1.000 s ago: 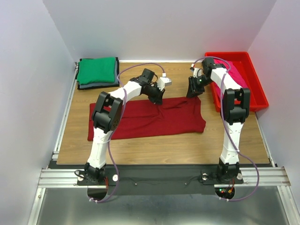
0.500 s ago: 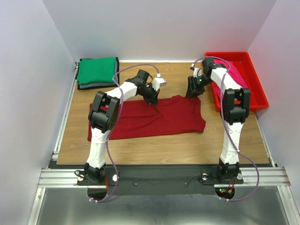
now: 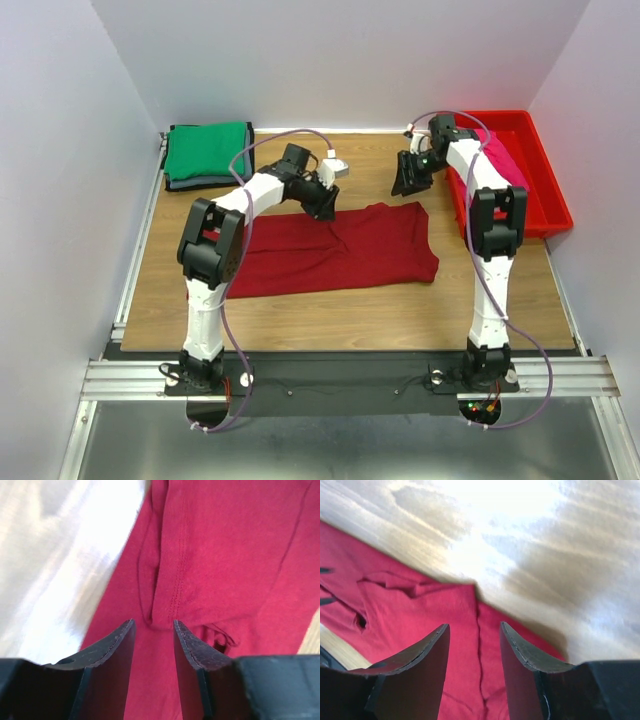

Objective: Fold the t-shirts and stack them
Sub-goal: Fold the tshirt

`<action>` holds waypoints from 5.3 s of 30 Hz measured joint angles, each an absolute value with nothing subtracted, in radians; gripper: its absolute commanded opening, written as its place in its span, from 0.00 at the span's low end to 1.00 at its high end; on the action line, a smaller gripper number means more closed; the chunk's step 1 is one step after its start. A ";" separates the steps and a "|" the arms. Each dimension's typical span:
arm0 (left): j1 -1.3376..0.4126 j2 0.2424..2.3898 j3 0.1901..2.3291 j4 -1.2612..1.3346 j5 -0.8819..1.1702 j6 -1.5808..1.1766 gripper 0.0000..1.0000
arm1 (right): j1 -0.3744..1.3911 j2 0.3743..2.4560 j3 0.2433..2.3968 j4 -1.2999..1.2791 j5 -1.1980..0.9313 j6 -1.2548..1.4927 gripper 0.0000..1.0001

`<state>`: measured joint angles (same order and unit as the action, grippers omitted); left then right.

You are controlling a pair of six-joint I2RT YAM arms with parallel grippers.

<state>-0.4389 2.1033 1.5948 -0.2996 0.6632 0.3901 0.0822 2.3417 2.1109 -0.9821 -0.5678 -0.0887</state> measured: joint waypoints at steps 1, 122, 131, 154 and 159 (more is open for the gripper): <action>-0.435 2.087 1.593 -0.299 0.666 0.390 0.50 | 0.085 2.354 2.122 -0.977 -0.570 -0.085 0.50; -0.038 1.556 1.161 -0.400 0.630 0.478 0.52 | 0.400 2.133 1.542 -0.754 -0.710 -0.135 0.50; -0.026 1.602 1.154 -0.386 0.623 0.466 0.51 | 0.407 2.047 1.505 -0.739 -0.648 -0.117 0.52; -0.027 1.628 1.155 -0.395 0.649 0.486 0.50 | 0.373 1.801 1.210 -0.753 -0.413 -0.181 0.39; -0.079 1.627 1.154 -0.392 0.658 0.490 0.50 | 0.366 1.740 1.219 -0.786 -0.397 -0.185 0.46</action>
